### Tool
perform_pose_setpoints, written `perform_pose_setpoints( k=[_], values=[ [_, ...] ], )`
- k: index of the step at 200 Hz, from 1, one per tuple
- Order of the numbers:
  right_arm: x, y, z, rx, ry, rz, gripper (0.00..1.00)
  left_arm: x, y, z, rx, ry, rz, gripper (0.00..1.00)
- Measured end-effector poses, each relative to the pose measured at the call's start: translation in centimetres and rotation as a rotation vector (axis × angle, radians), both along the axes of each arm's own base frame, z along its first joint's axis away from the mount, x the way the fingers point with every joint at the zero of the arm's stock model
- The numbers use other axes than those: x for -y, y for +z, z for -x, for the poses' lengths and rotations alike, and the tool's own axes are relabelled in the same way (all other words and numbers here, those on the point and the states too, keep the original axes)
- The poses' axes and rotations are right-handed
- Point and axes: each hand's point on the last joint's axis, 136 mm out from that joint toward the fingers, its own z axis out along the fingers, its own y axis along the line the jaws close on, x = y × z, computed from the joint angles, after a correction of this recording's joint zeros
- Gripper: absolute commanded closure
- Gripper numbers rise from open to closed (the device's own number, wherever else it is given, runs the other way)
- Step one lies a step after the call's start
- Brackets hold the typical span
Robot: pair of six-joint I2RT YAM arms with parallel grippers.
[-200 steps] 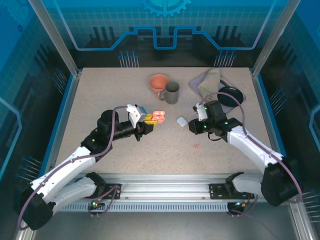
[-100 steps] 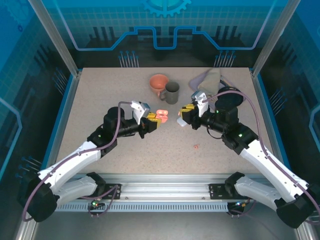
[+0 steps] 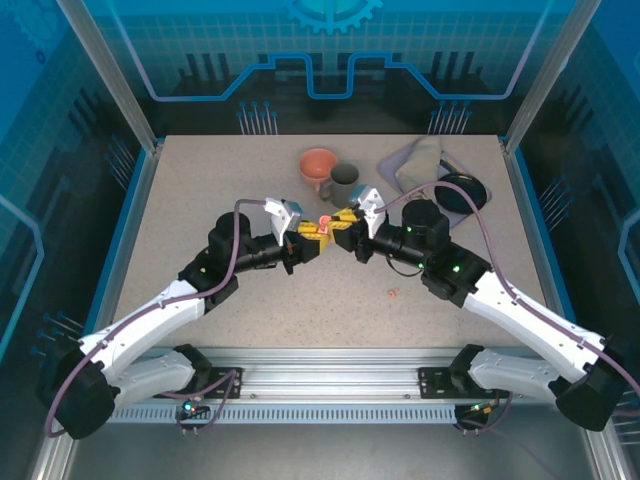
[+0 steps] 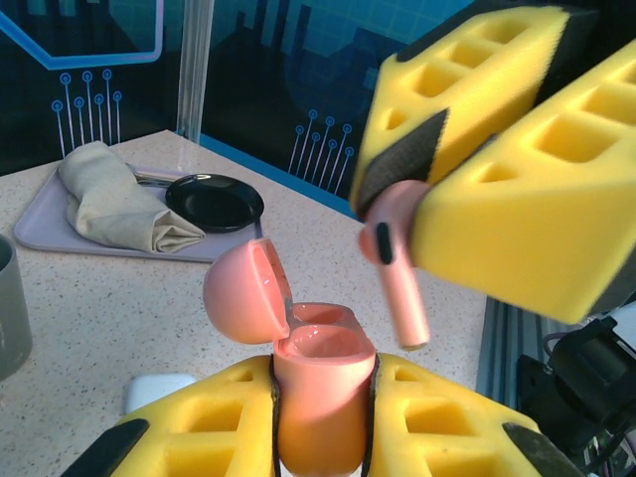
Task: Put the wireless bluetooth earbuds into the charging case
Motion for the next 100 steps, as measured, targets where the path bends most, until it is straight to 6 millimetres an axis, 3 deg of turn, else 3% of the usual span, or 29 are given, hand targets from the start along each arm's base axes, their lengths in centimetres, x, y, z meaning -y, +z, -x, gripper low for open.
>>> perform_pose_setpoints(
  k=[100],
  values=[
    [0.1, -0.4, -1.2, 0.03, -0.053, 0.022, 0.8, 0.1, 0.1, 0.1, 0.004, -0.003, 0.003, 1.0]
  ],
)
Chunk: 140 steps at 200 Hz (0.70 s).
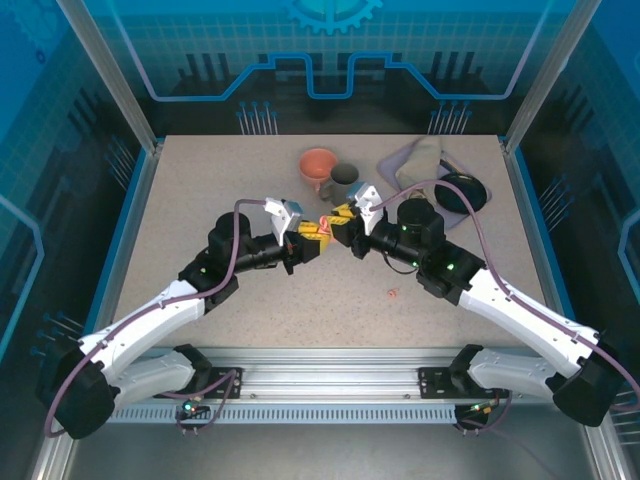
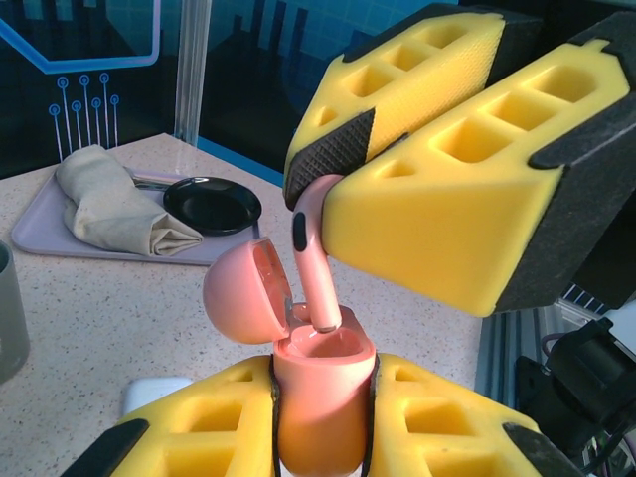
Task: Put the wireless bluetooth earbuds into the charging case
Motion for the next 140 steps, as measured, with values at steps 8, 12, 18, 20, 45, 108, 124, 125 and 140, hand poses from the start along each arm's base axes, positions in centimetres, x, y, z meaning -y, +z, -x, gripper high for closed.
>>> perform_pose_setpoints(
  k=[8, 12, 18, 20, 45, 108, 124, 125, 140],
  values=[
    [0.0, -0.2, 0.0, -0.002, 0.001, 0.002, 0.8, 0.0, 0.0, 0.0, 0.0, 0.0, 0.0, 1.0],
    [0.0, -0.3, 0.1, -0.004, 0.002, 0.004, 0.8, 0.0, 0.0, 0.0, 0.0, 0.0, 0.0, 1.0],
    [-0.1, -0.4, 0.1, -0.006, 0.003, 0.006, 0.8, 0.0, 0.0, 0.0, 0.0, 0.0, 0.0, 1.0],
    [-0.1, -0.5, 0.1, -0.007, 0.004, 0.007, 0.8, 0.0, 0.0, 0.0, 0.0, 0.0, 0.0, 1.0],
    [-0.3, -0.9, 0.3, -0.013, 0.011, 0.012, 0.8, -0.1, 0.0, 0.1, 0.0, 0.0, 0.0, 1.0],
    [-0.9, -1.2, 1.0, -0.038, 0.056, 0.006, 0.79, -0.1, 0.2, 0.2, 0.002, -0.001, 0.0, 1.0],
    [-0.9, -1.2, 1.0, -0.045, 0.057, 0.001, 0.77, -0.1, 0.2, 0.2, 0.006, -0.001, 0.0, 1.0],
    [-0.9, -1.2, 1.0, -0.045, 0.057, 0.001, 0.76, -0.1, 0.2, 0.2, 0.006, -0.001, 0.0, 1.0],
    [-1.0, -1.2, 1.1, -0.053, 0.058, -0.004, 0.74, -0.1, 0.2, 0.2, 0.006, -0.001, 0.0, 1.0]
  ],
)
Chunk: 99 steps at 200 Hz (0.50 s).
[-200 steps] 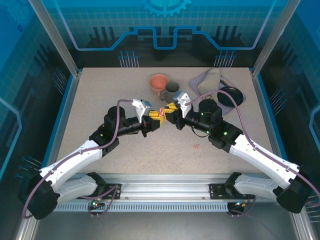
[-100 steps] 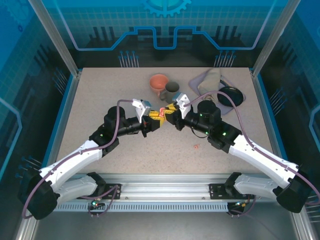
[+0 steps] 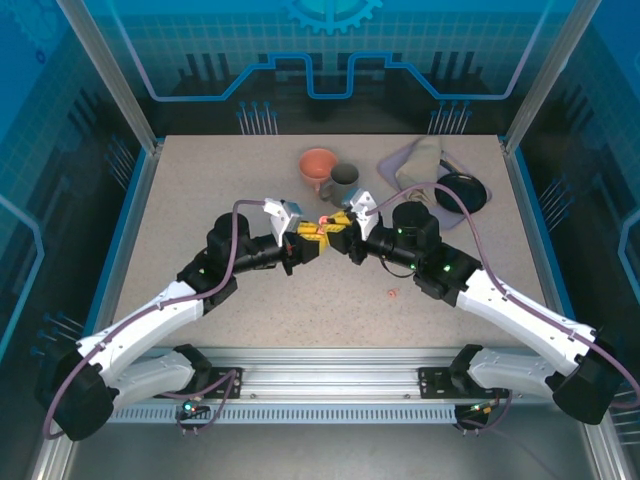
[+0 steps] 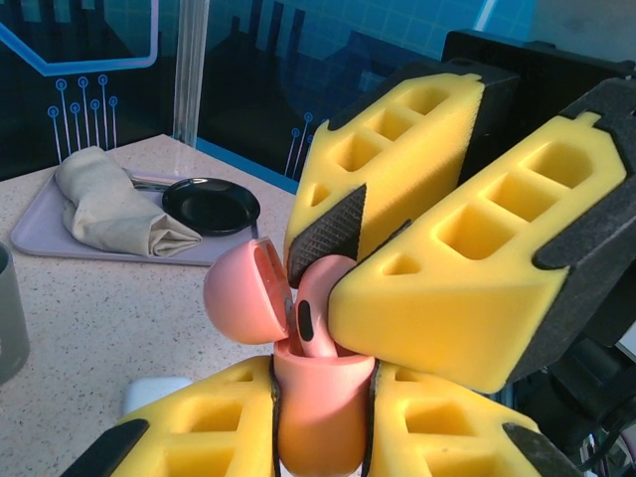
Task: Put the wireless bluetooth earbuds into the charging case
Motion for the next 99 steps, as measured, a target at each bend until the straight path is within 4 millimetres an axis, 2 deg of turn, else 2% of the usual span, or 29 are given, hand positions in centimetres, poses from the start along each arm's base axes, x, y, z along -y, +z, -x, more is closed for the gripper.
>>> perform_pose_setpoints(
  k=[45, 73, 99],
  values=[
    [0.3, -0.1, -0.1, -0.065, 0.01, -0.035, 0.58, 0.0, 0.0, 0.1, 0.007, -0.002, -0.003, 1.0],
    [0.6, 0.1, -0.1, -0.114, 0.024, -0.064, 0.45, 0.0, 0.2, 0.0, 0.022, -0.002, -0.001, 1.0],
    [1.8, 1.1, -0.1, -0.137, 0.014, -0.104, 0.39, 0.0, 0.7, -0.1, 0.054, -0.001, 0.001, 1.0]
  ],
)
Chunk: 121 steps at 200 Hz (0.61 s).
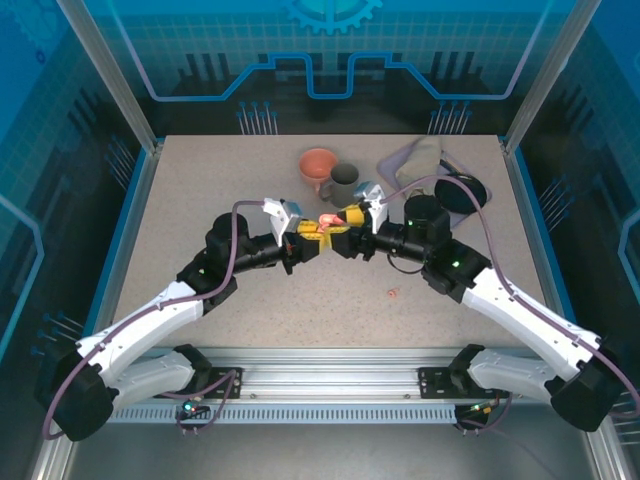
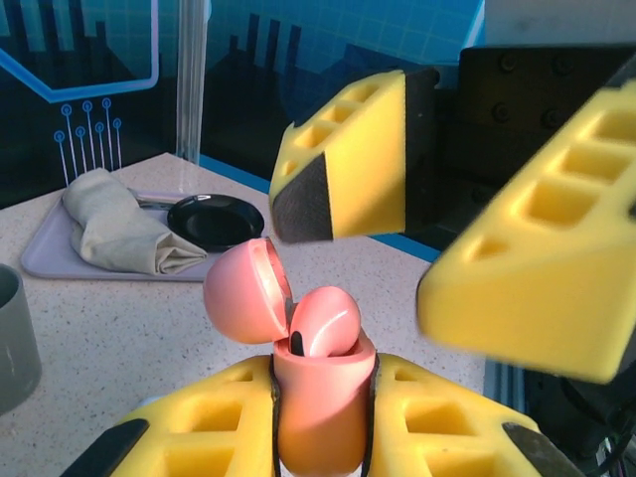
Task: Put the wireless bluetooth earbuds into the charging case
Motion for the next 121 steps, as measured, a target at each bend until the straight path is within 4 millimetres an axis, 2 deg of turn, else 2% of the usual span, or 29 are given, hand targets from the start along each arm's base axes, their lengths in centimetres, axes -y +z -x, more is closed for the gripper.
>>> perform_pose_setpoints(
  k=[36, 52, 67, 81, 94, 121],
  values=[
    [3.2, 3.3, -0.6, 0.023, -0.081, -0.057, 0.3, 0.0, 0.2, 0.0, 0.042, -0.001, -0.01, 1.0],
    [4.6, 4.5, -0.9, 0.027, -0.117, -0.067, 0.22, 0.0, 0.4, 0.0, 0.061, -0.002, -0.014, 1.0],
    [5.7, 4.7, -1.3, 0.011, -0.156, -0.057, 0.14, -0.1, 0.6, 0.0, 0.082, 0.0, -0.017, 1.0],
    [6.6, 4.0, -1.8, -0.035, -0.196, -0.033, 0.11, -0.2, 0.9, 0.1, 0.1, 0.005, -0.017, 1.0],
    [7.6, 2.6, -2.3, -0.098, -0.237, 0.005, 0.09, -0.4, 1.4, 0.2, 0.126, 0.012, -0.018, 1.0],
    [9.7, -2.3, -3.3, -0.294, -0.328, 0.093, 0.12, -1.0, 2.6, 0.6, 0.181, 0.03, -0.012, 1.0]
  ],
)
